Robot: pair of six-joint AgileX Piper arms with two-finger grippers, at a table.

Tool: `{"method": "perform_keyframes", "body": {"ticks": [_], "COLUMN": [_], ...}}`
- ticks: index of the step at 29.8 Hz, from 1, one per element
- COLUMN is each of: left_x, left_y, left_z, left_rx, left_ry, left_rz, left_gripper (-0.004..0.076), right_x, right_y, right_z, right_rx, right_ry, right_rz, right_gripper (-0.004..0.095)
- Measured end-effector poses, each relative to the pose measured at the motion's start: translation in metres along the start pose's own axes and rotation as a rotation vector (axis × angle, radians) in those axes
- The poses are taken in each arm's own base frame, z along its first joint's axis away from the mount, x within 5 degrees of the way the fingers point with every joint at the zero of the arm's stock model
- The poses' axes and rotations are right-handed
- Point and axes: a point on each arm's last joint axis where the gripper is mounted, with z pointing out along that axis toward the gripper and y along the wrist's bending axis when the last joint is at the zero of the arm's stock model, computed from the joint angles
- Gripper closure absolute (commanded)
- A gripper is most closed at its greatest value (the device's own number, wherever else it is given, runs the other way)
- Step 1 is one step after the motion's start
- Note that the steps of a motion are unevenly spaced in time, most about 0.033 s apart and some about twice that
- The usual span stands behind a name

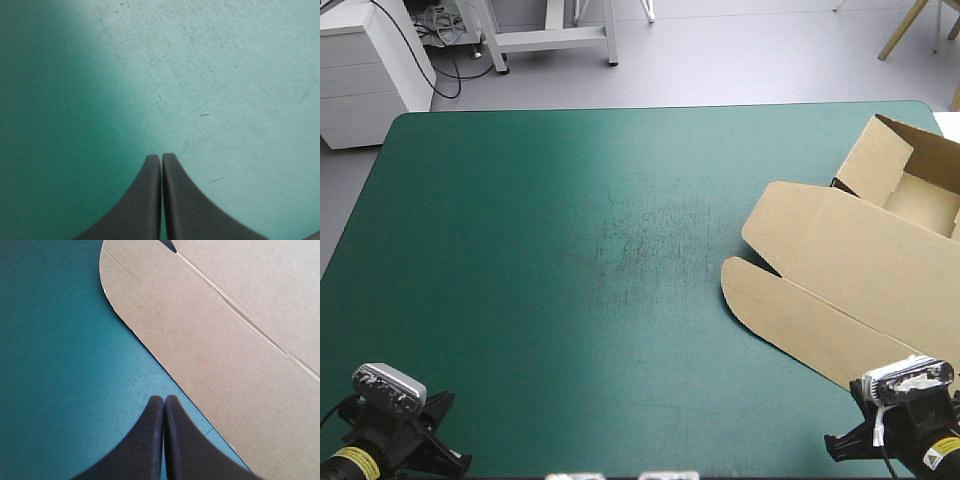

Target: Fold the box

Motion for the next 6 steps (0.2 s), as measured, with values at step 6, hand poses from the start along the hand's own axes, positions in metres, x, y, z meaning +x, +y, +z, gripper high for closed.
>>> {"method": "perform_keyframes", "body": {"ticks": [6], "left_x": [0.0005], "left_y": [0.0], "left_z": [0.0], "left_rx": [0.0], "left_ry": [0.005], "left_rz": [0.0], "left_gripper": [0.0734], "right_x": [-0.0004], "right_y": [-0.0003], "right_z": [0.0007], "right_rx": [0.002], "right_ry": [-0.008], "right_rz": [0.003], "right_gripper": [0.0927]}}
